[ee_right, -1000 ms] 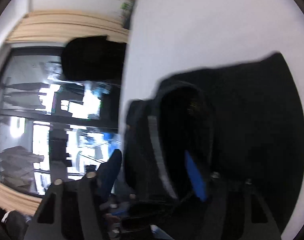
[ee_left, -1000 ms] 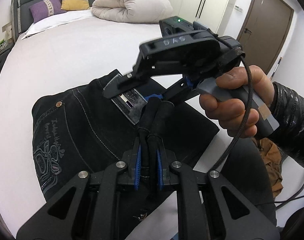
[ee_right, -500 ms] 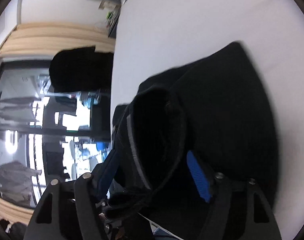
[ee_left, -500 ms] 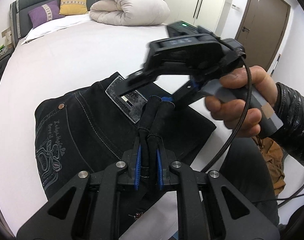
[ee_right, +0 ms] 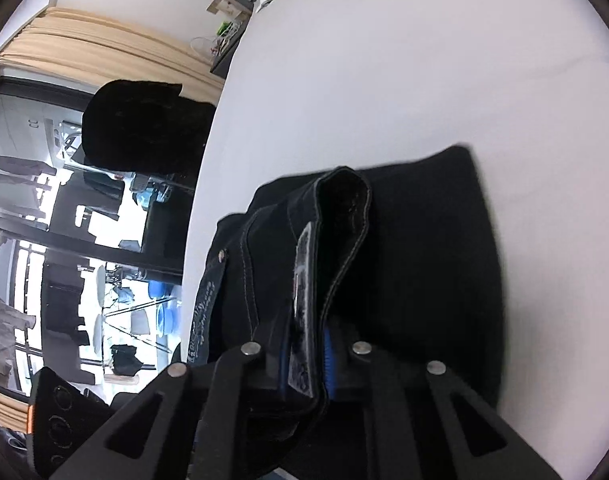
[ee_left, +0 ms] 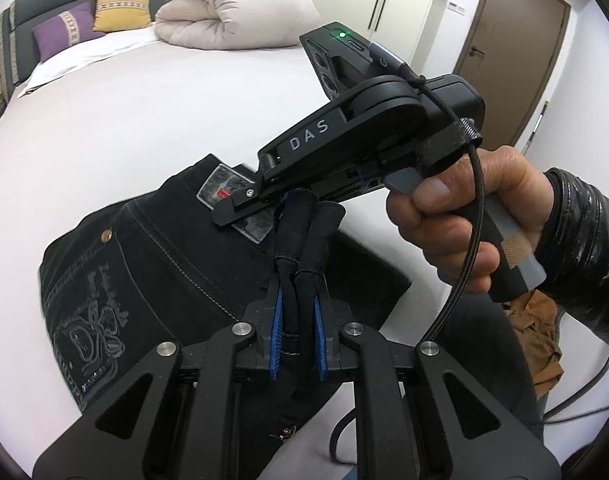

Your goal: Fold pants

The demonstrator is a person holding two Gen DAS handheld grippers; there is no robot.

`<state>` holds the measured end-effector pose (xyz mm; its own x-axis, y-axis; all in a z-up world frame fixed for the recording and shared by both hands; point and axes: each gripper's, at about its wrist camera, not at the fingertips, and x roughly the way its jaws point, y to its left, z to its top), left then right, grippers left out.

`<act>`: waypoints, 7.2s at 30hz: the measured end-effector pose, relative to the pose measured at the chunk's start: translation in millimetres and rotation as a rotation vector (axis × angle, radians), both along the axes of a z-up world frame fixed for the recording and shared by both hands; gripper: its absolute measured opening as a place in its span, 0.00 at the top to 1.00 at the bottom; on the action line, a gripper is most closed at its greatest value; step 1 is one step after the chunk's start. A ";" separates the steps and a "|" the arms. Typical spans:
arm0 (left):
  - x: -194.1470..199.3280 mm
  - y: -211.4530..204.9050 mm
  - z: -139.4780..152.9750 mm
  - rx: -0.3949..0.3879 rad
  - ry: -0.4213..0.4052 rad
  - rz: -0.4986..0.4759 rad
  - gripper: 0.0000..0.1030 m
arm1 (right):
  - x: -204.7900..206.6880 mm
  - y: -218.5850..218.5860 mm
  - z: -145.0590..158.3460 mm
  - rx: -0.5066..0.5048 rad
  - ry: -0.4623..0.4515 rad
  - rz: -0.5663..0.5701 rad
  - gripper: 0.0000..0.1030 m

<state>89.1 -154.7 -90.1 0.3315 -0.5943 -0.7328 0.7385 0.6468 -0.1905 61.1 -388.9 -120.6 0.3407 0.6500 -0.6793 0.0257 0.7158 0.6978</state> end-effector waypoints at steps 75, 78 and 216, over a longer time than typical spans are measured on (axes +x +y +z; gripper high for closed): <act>3.2 149.7 -75.3 -0.146 0.133 0.076 0.79 | -100.4 -3.2 -33.9 0.104 -0.048 -0.144 1.00; 6.9 165.7 -75.4 -0.192 0.150 0.074 0.79 | -107.9 -9.5 -42.2 0.179 -0.081 -0.167 1.00; -141.2 201.2 103.5 0.114 -0.182 0.903 0.00 | -107.9 226.1 199.0 -0.735 -0.581 -0.261 0.00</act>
<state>-52.1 46.5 13.4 0.7492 0.0172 -0.6621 -0.0418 0.9989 -0.0212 -46.9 -162.8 78.4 0.8242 -0.0126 -0.5661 0.0380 0.9987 0.0331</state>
